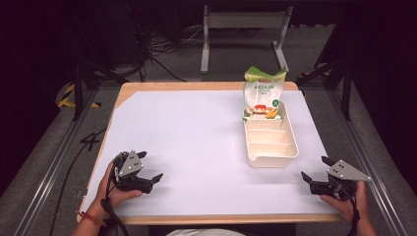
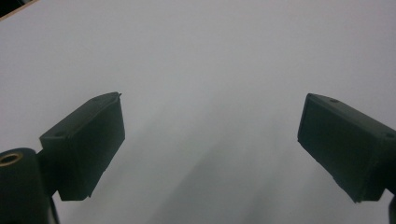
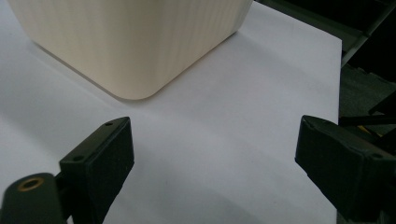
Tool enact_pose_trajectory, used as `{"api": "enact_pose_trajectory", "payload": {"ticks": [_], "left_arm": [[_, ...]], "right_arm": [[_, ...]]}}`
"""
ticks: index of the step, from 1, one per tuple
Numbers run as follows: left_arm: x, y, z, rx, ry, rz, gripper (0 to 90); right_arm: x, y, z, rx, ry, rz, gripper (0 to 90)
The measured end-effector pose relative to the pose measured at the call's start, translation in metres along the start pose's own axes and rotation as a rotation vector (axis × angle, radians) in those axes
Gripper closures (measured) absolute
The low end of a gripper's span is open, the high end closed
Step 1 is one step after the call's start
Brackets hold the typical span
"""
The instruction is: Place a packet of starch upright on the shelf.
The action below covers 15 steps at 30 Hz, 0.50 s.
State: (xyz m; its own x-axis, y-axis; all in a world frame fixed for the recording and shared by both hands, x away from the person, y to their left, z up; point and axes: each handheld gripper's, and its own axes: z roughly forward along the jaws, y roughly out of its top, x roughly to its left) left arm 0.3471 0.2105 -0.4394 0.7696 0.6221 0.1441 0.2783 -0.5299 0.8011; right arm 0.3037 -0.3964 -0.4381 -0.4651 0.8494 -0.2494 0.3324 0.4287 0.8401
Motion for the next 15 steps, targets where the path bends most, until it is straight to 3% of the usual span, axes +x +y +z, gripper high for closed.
{"api": "enact_pose_trajectory", "payload": {"ticks": [9,15], "left_arm": [[0.0002,-0.0001,0.0003,0.001,0.000,-0.001,8.2],[0.0008,0.0003,0.0015,0.003,0.000,-0.002,8.2]], "right_arm": [[0.0009,0.0003,-0.0018,-0.019,-0.019,-0.001,11.4],[0.0032,0.0008,-0.0009,-0.013,-0.003,-0.004,11.3]]}}
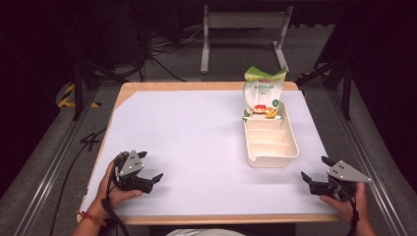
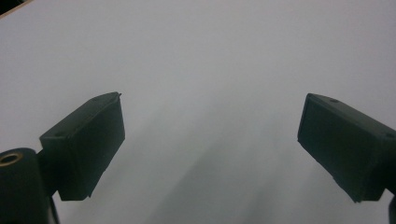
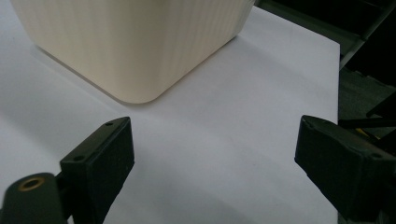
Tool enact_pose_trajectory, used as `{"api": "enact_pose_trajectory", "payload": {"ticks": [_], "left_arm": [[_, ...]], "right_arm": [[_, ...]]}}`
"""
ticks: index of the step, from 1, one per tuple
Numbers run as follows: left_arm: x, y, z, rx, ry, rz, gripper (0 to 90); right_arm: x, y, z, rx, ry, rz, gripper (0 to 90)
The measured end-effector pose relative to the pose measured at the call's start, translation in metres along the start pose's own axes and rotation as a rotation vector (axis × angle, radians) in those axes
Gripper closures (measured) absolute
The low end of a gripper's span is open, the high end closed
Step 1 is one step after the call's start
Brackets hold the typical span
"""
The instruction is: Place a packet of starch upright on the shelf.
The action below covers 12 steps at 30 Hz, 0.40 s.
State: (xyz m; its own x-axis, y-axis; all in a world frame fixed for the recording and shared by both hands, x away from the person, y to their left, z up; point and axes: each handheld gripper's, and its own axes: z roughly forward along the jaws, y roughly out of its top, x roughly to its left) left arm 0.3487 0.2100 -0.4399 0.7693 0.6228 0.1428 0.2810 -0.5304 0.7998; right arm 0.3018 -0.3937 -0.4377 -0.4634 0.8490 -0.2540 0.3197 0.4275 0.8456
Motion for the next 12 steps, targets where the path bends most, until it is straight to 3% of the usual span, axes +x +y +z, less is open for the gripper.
{"api": "enact_pose_trajectory", "payload": {"ticks": [6,9,12], "left_arm": [[0.0008,0.0008,0.0013,0.004,0.000,0.004,8.3],[0.0011,0.0015,0.0020,0.003,0.001,0.008,8.3],[0.0014,0.0009,0.0016,0.004,0.001,0.005,8.3]], "right_arm": [[0.0027,0.0012,0.0012,0.001,0.009,-0.006,11.3],[0.0030,0.0013,0.0009,-0.001,0.030,0.026,11.2],[0.0052,0.0028,0.0001,-0.003,0.023,0.011,11.5]]}}
